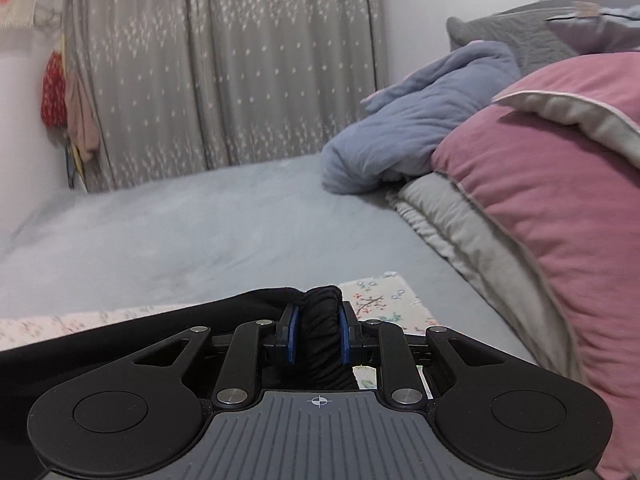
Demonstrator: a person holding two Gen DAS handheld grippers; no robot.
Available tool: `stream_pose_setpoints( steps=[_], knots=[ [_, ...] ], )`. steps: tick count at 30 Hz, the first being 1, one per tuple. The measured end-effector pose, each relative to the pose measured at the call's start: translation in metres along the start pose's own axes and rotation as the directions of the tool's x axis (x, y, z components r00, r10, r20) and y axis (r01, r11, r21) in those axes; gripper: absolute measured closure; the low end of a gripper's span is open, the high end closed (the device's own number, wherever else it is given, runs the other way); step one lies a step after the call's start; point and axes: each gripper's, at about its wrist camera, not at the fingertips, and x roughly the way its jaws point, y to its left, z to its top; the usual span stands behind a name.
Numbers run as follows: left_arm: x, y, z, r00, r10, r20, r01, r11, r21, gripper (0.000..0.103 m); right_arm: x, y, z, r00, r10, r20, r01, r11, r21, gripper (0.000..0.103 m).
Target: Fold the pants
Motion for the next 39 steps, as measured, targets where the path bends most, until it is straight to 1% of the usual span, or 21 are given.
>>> stream_pose_setpoints(
  steps=[3, 5, 7, 10, 13, 16, 19, 21, 23, 25, 29, 31, 33, 34, 35, 36, 37, 38, 39],
  knots=[
    [-0.026, 0.011, -0.012, 0.999, -0.028, 0.040, 0.030, 0.999, -0.043, 0.067, -0.034, -0.016, -0.007, 0.999, 0.028, 0.027, -0.029, 0.999, 0.043, 0.085],
    [-0.041, 0.017, -0.026, 0.998, -0.028, 0.056, 0.031, 0.999, -0.043, 0.067, -0.056, -0.027, -0.020, 0.998, 0.047, 0.038, -0.049, 0.996, 0.077, 0.085],
    [-0.053, 0.024, -0.041, 0.997, -0.035, 0.070, 0.038, 0.998, -0.048, 0.067, -0.075, -0.041, -0.037, 0.997, 0.062, 0.036, -0.065, 0.992, 0.104, 0.085],
    [-0.063, 0.028, -0.062, 0.997, -0.016, 0.079, 0.019, 0.999, -0.037, 0.067, -0.101, -0.063, -0.069, 0.996, 0.086, 0.021, -0.088, 0.984, 0.157, 0.085],
    [-0.079, 0.036, -0.073, 0.995, -0.022, 0.099, 0.028, 0.998, -0.063, 0.067, -0.130, -0.075, -0.099, 0.995, 0.096, 0.005, -0.095, 0.985, 0.142, 0.085],
    [-0.096, 0.049, -0.081, 0.993, -0.025, 0.118, 0.035, 0.996, -0.083, 0.067, -0.163, -0.084, -0.126, 0.992, 0.124, 0.001, -0.123, 0.986, 0.109, 0.085],
    [-0.101, 0.055, -0.095, 0.994, -0.007, 0.105, 0.013, 0.998, -0.058, 0.067, -0.187, -0.088, -0.156, 0.989, 0.144, -0.035, -0.142, 0.988, 0.061, 0.085],
    [-0.098, 0.054, -0.110, 0.996, 0.008, 0.090, -0.008, 1.000, -0.004, 0.066, -0.195, -0.094, -0.177, 0.984, 0.161, -0.072, -0.158, 0.987, 0.042, 0.085],
    [-0.094, 0.056, -0.120, 0.998, 0.013, 0.053, -0.015, 1.000, 0.025, 0.066, -0.203, -0.101, -0.197, 0.976, 0.178, -0.122, -0.176, 0.984, 0.029, 0.084],
    [-0.092, 0.060, -0.129, 1.000, 0.009, 0.020, -0.010, 0.999, 0.046, 0.065, -0.210, -0.105, -0.209, 0.965, 0.201, -0.169, -0.203, 0.979, 0.008, 0.084],
    [-0.099, 0.079, -0.142, 0.999, -0.023, -0.023, 0.024, 0.999, 0.044, 0.063, -0.228, -0.105, -0.225, 0.947, 0.249, -0.203, -0.265, 0.963, -0.056, 0.084],
    [-0.103, 0.084, -0.146, 0.999, -0.042, -0.029, 0.043, 0.999, 0.031, 0.063, -0.233, -0.105, -0.233, 0.939, 0.252, -0.233, -0.276, 0.958, -0.076, 0.084],
    [-0.106, 0.085, -0.147, 0.998, -0.049, -0.026, 0.050, 0.999, 0.016, 0.063, -0.240, -0.104, -0.237, 0.938, 0.257, -0.232, -0.283, 0.955, -0.088, 0.084],
    [-0.106, 0.085, -0.146, 0.998, -0.051, -0.033, 0.051, 0.999, 0.011, 0.062, -0.243, -0.103, -0.237, 0.940, 0.254, -0.229, -0.281, 0.955, -0.095, 0.084],
    [-0.106, 0.084, -0.148, 0.998, -0.049, -0.044, 0.049, 0.999, 0.008, 0.056, -0.245, -0.100, -0.237, 0.941, 0.247, -0.230, -0.277, 0.955, -0.106, 0.084],
    [-0.104, 0.085, -0.151, 0.997, -0.045, -0.060, 0.046, 0.999, 0.005, 0.054, -0.246, -0.098, -0.239, 0.940, 0.241, -0.241, -0.274, 0.955, -0.116, 0.084],
    [-0.102, 0.087, -0.152, 0.995, -0.042, -0.087, 0.043, 0.999, 0.009, 0.047, -0.245, -0.095, -0.243, 0.935, 0.225, -0.274, -0.270, 0.953, -0.138, 0.083],
    [-0.102, 0.092, -0.153, 0.994, -0.036, -0.107, 0.037, 0.999, 0.007, 0.036, -0.242, -0.092, -0.249, 0.927, 0.207, -0.313, -0.270, 0.948, -0.172, 0.083],
    [-0.104, 0.100, -0.154, 0.992, -0.039, -0.118, 0.037, 0.999, -0.018, 0.032, -0.239, -0.089, -0.255, 0.916, 0.191, -0.353, -0.274, 0.941, -0.201, 0.083]
  ],
)
